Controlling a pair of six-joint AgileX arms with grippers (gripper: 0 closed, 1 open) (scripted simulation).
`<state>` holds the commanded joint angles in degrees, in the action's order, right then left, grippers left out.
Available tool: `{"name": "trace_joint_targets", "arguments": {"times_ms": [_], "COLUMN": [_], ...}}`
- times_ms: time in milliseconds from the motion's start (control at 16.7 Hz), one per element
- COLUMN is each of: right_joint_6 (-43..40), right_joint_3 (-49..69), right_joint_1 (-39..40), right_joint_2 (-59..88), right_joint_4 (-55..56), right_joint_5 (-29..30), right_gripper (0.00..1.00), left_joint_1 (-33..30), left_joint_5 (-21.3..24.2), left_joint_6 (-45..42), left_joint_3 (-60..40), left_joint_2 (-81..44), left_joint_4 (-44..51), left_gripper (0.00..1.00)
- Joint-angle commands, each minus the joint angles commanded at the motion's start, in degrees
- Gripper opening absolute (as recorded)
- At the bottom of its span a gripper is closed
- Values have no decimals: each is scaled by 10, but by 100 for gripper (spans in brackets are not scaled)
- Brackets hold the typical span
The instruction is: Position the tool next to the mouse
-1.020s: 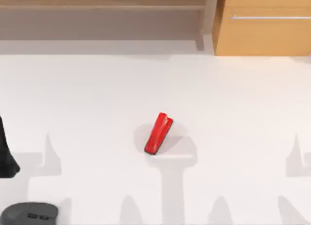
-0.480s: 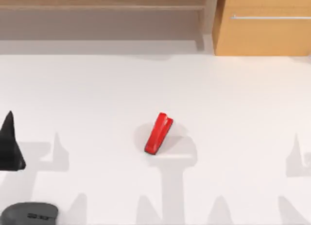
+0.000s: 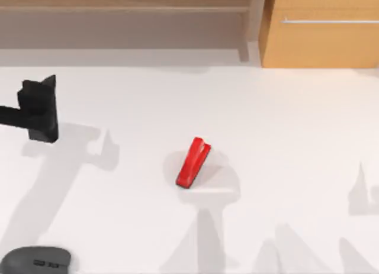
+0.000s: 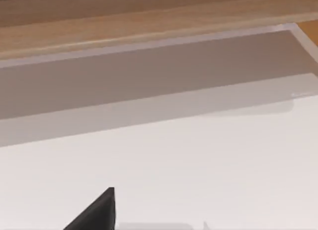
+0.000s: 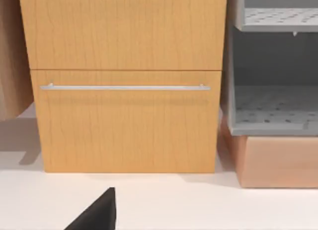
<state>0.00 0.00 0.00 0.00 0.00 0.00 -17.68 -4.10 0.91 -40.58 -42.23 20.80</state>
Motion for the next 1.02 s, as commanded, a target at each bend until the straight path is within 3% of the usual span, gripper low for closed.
{"name": "trace_joint_targets", "arguments": {"times_ms": [600, 1020], "right_joint_6": [0, 0], "right_joint_3": [0, 0], "right_joint_1": [0, 0], "right_joint_2": [0, 0], "right_joint_4": [0, 0], "right_joint_5": [0, 0], "right_gripper": [100, 100], "left_joint_1": [-147, -203], "left_joint_5": [-19, 23], "left_joint_6": [56, 123], "left_joint_3": [-478, -661], "left_joint_2": [-533, -828], "left_joint_4": [247, 430], "left_gripper": [100, 100]}}
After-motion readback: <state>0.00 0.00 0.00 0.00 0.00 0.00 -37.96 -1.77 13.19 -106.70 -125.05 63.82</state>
